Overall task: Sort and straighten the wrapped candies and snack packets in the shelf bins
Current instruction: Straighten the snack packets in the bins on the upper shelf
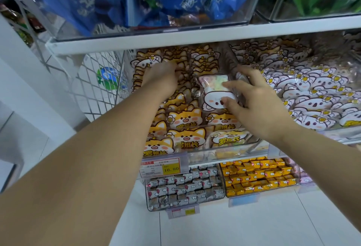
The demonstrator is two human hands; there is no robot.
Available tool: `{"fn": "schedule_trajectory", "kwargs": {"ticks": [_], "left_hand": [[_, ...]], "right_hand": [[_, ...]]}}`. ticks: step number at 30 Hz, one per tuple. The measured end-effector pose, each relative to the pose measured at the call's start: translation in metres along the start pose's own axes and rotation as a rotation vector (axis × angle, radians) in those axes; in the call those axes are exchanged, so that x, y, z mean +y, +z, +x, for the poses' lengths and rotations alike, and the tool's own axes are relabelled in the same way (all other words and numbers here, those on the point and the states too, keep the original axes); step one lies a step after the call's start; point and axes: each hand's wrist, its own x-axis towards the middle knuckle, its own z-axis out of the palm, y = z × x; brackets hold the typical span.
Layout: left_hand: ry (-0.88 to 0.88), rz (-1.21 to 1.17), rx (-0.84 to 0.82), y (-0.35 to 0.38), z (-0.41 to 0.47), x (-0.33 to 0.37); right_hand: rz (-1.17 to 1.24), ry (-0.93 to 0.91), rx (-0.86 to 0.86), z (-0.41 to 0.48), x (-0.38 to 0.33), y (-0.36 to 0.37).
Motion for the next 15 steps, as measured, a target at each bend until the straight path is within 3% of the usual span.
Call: {"fn": "schedule_trajectory", "kwargs": {"ticks": [9,12,15], "left_hand": [[-0.036,0.071,-0.176,-0.002,-0.001,0.0],[-0.056,-0.054,-0.09,0.0,-0.005,0.0],[-0.005,-0.223,0.118,0.001,-0.018,0.002]], "right_hand": [[-0.024,0.009,-0.016,-0.001,-0.002,-0.002],[-0.02,0.012,-0.023,0.0,-0.002,-0.002],[-0.015,0.014,-0.023,-0.001,-0.002,-0.002]]}}
